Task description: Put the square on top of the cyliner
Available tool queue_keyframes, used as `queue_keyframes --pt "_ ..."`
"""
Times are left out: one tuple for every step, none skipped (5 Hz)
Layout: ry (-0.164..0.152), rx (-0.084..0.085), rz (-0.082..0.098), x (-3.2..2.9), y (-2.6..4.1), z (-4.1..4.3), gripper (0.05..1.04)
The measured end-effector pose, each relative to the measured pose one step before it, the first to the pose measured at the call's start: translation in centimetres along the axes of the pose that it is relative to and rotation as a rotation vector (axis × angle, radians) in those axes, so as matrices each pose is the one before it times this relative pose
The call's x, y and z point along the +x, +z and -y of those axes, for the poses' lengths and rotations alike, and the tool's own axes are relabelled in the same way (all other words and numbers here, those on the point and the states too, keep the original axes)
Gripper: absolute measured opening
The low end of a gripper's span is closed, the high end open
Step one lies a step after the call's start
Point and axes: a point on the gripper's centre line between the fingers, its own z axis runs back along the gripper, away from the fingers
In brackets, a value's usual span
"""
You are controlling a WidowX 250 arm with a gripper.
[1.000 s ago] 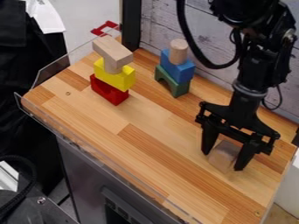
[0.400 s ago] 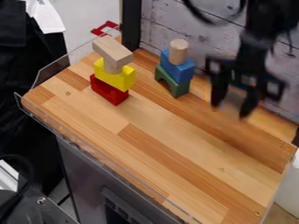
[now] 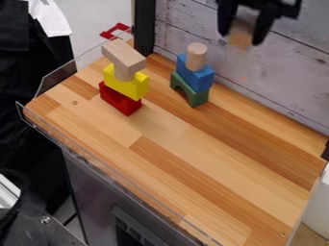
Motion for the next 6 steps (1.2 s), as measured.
queue_keyframes --pt "0.0258 0.0202 0.0045 1.168 1.380 -2.425 0.554" --pt "0.0141 0.0238 -0.0612 0.552 -1.030 -1.498 0.554" --pt "-0.0006 0.0231 -0.0715 -0.011 -1.231 -0.918 0.554" --pt "-0.0041 0.0050 -0.0341 0.066 -0.931 -0.261 0.554" --pt "-0.0102 -0.0293 -0.0383 0.243 -1.194 0.389 0.554" --pt "0.0035 -0.0157 -0.0018 0.214 -0.234 -0.142 0.554"
